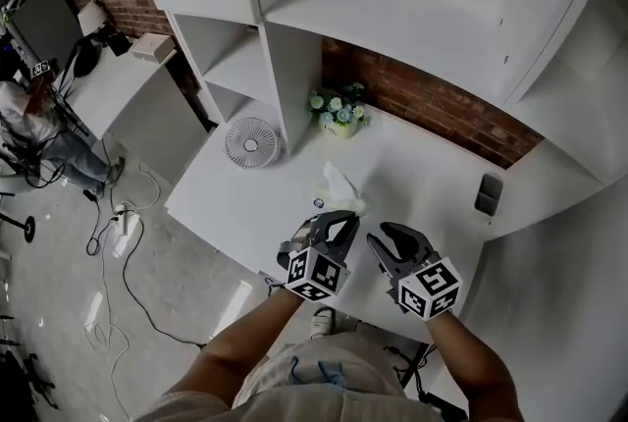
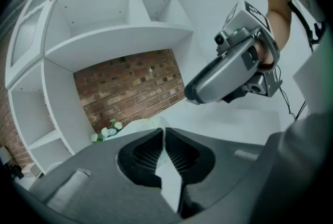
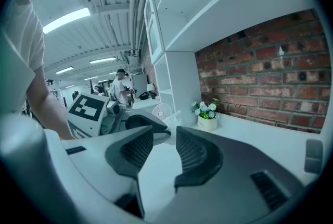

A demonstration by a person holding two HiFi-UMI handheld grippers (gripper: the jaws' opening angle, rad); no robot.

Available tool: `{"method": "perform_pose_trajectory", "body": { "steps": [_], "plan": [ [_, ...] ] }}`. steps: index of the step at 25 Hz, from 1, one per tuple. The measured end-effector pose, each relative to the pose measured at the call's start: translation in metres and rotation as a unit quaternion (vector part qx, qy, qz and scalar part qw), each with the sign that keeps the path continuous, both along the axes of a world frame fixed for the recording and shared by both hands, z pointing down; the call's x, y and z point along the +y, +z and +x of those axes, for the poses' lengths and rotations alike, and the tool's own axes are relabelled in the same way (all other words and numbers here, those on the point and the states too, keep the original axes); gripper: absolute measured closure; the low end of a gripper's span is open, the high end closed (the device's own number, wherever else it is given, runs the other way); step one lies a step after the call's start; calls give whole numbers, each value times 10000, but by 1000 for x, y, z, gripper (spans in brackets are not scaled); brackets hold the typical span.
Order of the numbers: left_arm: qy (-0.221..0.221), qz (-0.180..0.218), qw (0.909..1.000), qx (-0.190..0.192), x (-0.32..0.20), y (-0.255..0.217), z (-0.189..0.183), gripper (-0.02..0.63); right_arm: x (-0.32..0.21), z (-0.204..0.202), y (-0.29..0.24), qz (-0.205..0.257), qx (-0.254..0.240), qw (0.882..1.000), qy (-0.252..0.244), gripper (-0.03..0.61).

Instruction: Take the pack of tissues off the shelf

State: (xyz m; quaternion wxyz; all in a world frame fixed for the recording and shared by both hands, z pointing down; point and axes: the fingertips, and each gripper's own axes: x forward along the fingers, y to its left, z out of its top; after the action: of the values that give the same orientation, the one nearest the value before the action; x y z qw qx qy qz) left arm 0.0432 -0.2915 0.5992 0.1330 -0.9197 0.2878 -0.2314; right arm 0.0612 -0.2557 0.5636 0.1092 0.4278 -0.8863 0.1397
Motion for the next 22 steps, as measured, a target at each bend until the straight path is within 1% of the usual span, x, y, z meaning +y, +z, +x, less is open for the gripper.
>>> {"method": "perform_pose_trajectory", "body": {
  "steps": [12,18,22],
  "plan": [
    [124,-213,9990,-360,5,70,5,589,-3,5,32,-241,41,9996,112,440],
    [225,-324,9989,-265,11,96,5,589,-2,7,39,-298,29,9994,171,440],
    [225,-408,9985,-297,15,107,2,589,-1,8,44,-371,31,9992,161,440]
  ]
}}
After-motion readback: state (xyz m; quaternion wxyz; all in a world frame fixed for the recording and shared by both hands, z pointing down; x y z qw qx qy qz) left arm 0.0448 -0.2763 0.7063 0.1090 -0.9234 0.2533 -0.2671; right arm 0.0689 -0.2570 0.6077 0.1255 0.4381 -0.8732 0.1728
